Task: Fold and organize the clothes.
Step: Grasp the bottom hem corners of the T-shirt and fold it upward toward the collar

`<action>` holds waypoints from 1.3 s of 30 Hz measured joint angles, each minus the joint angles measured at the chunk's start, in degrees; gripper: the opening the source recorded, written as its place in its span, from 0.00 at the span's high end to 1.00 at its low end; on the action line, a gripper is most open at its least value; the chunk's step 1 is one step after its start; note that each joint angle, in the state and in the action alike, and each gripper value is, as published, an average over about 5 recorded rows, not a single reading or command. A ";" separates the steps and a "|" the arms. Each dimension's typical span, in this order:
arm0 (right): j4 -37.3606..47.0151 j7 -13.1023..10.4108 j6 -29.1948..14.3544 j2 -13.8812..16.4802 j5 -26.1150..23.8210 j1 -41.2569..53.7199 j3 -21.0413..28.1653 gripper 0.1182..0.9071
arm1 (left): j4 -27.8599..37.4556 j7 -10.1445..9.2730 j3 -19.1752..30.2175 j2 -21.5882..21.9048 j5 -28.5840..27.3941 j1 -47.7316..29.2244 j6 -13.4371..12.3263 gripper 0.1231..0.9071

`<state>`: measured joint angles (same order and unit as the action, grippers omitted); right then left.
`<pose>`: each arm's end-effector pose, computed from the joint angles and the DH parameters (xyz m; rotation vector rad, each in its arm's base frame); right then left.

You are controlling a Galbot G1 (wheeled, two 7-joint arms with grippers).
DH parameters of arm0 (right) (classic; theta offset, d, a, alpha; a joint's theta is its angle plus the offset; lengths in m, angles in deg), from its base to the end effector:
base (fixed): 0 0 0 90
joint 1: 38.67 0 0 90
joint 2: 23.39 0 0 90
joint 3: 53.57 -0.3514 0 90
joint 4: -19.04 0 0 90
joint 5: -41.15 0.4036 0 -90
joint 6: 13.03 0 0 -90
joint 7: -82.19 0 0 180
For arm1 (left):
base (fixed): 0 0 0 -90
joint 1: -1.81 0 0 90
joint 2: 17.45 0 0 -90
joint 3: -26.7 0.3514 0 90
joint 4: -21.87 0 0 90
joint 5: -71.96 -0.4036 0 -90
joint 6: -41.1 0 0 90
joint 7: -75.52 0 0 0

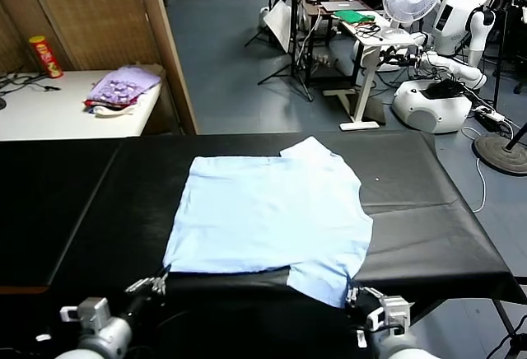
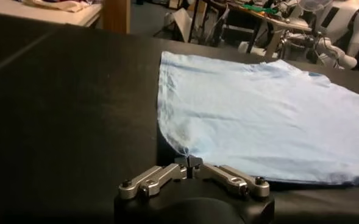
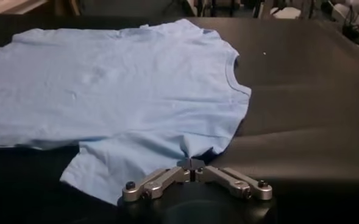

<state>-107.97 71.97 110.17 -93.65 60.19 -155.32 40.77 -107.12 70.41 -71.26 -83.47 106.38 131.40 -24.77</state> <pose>0.2377 -0.0137 -0.2427 0.1459 -2.6877 0.0598 0.1939 0.0793 -0.2530 -0.1454 -2.6782 0.1825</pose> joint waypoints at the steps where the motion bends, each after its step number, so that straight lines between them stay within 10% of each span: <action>1: 1.17 0.44 -1.08 0.55 0.03 1.43 0.14 1.00 | 0.16 0.11 0.23 -0.22 -0.40 -0.84 -0.40 0.99; 25: 27.15 13.15 -16.01 7.08 -3.05 24.92 6.97 0.98 | 17.93 0.90 11.37 -1.47 -16.66 -23.34 -5.69 0.99; 31: 23.96 12.51 -13.84 8.10 -1.44 22.17 5.73 0.64 | 21.46 0.17 12.94 -1.75 -17.74 -26.18 -5.93 0.89; 39: 17.73 10.22 -12.05 8.11 -0.77 13.71 0.89 0.19 | 20.56 0.07 12.19 -0.62 -17.21 -24.92 -5.59 0.34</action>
<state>-90.24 82.19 98.12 -85.54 59.42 -141.61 41.66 -86.56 70.48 -59.07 -84.09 89.17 106.48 -30.36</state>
